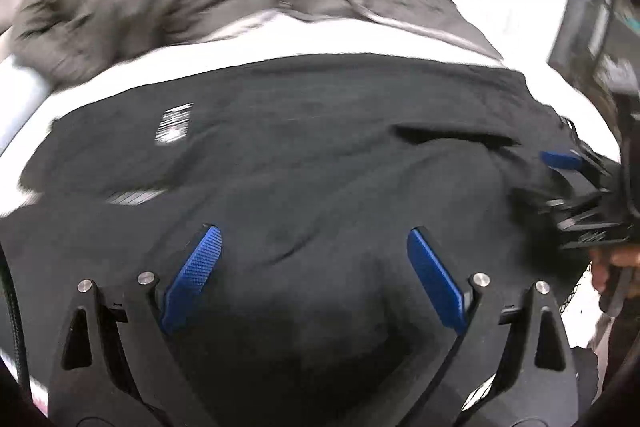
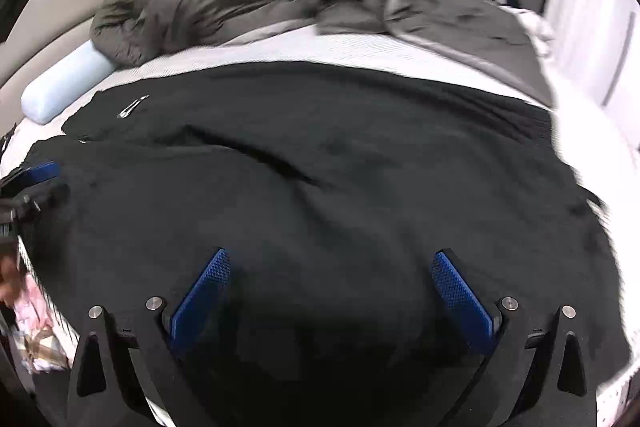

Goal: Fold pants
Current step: 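Fold one pant leg over the other with the right tool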

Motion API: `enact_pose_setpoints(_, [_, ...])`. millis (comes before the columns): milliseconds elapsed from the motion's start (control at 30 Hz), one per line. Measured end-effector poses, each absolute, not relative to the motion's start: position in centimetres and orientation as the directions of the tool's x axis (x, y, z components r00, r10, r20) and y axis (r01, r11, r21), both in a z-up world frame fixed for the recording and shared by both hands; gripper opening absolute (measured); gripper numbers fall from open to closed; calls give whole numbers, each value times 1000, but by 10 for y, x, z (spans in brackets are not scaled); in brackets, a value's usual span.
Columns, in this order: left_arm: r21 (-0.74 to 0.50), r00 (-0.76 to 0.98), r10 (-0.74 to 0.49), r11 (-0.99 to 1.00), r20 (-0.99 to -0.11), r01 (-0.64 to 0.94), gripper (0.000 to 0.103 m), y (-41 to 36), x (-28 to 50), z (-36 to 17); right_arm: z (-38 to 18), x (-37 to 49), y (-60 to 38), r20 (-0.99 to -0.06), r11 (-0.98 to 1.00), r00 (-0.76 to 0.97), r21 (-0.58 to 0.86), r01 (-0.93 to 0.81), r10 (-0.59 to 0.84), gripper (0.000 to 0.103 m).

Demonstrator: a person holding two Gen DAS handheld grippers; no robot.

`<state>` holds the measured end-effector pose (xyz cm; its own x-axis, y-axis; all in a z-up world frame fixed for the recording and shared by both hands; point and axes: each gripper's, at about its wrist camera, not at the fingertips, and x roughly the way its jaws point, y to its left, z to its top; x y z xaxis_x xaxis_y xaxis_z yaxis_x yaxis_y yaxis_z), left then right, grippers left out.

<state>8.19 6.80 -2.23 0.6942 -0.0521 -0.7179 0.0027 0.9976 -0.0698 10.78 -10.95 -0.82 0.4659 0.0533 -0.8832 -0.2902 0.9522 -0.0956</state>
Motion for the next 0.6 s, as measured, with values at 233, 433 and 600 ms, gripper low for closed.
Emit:
enact_pose_setpoints(233, [-16,628,71,991,-775,-132,92,130,94,-44,-35,132,-115,-891,919,450,-221,-325,-55,103])
enact_pose_setpoints(433, [-54,634,159,951,-756,-303,92,257,30,-50,-14,117,-221,-860,954,474,-276,-120,-189,103])
enact_pose_setpoints(600, [-2,589,255,917,-767,-400,91,318,5,-49,-1,103,-266,-818,944,514,-326,-47,-257,102])
